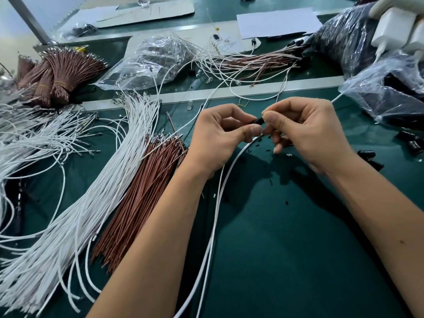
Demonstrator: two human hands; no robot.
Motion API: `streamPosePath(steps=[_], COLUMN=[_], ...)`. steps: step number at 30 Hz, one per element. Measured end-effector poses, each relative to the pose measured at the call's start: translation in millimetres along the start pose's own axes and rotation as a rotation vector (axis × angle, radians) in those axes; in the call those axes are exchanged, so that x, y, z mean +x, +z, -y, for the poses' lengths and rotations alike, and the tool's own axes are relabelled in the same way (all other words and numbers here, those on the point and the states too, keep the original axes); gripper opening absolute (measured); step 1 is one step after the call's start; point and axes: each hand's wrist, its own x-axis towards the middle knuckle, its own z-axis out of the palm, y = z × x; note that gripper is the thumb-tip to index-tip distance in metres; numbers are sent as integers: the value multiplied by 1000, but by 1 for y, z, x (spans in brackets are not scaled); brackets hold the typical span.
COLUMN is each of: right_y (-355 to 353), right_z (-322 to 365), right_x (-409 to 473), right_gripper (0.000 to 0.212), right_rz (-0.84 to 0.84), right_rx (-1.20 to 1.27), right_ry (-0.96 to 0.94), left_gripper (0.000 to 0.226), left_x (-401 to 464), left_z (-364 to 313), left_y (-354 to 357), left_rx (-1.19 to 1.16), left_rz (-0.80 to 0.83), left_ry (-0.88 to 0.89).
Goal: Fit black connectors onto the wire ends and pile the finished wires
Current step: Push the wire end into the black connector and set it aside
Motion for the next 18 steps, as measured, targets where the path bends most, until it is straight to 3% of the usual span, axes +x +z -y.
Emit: streamPosePath(steps=[12,18], right_y=[-9,-3], right_z=[6,3], right_x=[0,0], right_gripper=[8,7], right_rz=[100,35], right_rx=[-137,-109], right_ry=[-85,-100], left_gripper=[14,15], left_x=[-2,-1], left_z=[-3,-1], left_y=[2,1], left_rx=[20,12], left_rz=[6,1], left_ry=[-20,24])
